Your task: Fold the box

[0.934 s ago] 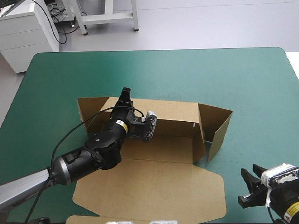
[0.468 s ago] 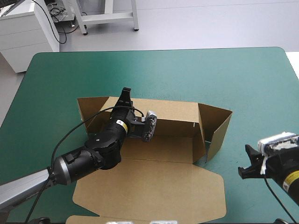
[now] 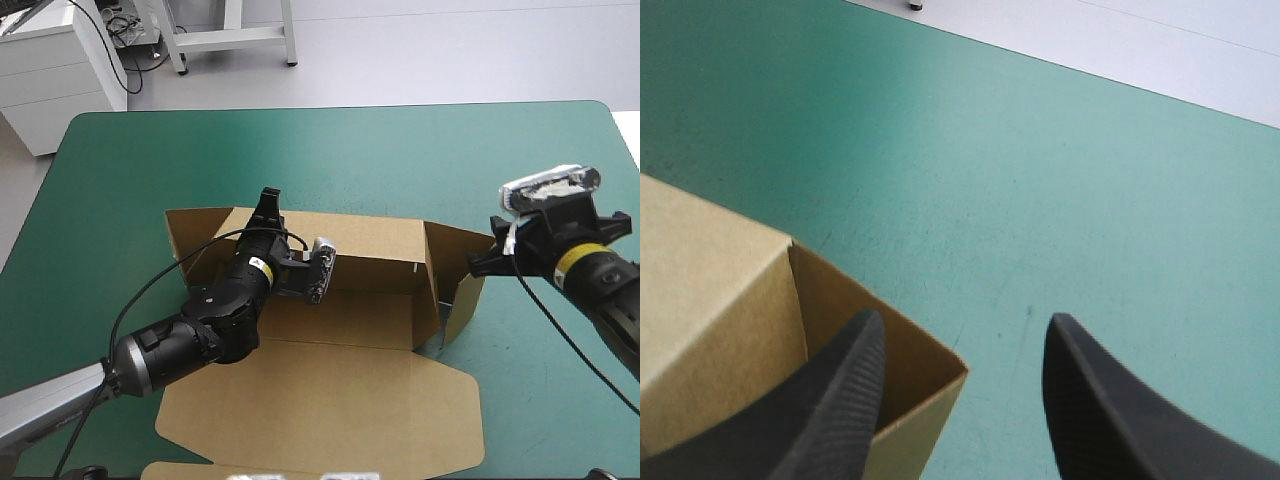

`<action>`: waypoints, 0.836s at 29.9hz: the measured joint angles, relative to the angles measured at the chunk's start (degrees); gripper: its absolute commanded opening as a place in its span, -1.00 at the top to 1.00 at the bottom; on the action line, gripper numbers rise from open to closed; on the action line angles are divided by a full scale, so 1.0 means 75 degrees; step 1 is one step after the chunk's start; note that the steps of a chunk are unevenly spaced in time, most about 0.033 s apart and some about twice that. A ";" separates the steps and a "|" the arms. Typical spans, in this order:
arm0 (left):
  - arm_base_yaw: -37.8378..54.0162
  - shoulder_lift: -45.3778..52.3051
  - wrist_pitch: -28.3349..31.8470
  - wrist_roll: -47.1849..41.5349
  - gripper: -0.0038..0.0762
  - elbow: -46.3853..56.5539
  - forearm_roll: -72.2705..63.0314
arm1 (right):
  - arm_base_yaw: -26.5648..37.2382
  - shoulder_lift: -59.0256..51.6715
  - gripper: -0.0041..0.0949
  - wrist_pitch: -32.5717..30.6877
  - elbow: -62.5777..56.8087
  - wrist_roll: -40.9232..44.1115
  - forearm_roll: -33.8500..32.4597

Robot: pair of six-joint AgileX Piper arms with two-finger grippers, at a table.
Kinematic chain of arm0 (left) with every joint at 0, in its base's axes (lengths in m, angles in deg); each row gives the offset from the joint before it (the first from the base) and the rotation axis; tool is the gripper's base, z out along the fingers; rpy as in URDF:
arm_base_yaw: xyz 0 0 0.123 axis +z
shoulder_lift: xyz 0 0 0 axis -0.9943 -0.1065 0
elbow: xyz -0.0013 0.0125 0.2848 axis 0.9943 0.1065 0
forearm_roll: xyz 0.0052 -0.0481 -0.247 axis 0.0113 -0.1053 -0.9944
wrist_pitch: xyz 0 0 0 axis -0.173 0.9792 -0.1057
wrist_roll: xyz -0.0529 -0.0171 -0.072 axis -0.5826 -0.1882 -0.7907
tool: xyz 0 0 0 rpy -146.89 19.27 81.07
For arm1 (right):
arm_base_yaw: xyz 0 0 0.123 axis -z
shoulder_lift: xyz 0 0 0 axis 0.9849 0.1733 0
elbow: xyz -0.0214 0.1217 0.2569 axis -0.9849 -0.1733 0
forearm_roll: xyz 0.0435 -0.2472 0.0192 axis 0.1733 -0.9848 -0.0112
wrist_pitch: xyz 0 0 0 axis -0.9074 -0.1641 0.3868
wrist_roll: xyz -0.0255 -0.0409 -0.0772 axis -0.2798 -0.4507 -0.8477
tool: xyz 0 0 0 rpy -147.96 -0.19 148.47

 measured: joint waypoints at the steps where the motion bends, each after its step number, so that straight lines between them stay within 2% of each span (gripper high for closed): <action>1: 0.0000 0.0000 0.0000 -0.0039 0.92 0.0000 0.0000 | 0.0000 0.0233 0.02 -0.0044 0.0232 -0.0053 0.0000; 8: 0.0000 0.0000 0.0000 -0.0128 0.92 0.0000 0.0000 | 0.0239 0.1793 0.03 -0.0483 0.1563 -0.0445 0.0190; 11: 0.0000 0.0000 0.0000 -0.0128 0.92 0.0000 0.0000 | 0.0894 0.2419 0.02 -0.0491 0.2006 -0.0948 0.1078; 17: 0.0000 0.0000 0.0006 -0.0128 0.92 0.0000 0.0007 | 0.2169 0.3394 0.03 -0.0475 0.2321 -0.2650 0.3358; 25: 0.0000 0.0000 0.0009 -0.0128 0.92 0.0000 0.0007 | 0.2493 0.4301 0.03 -0.0692 0.2321 -0.3942 0.4523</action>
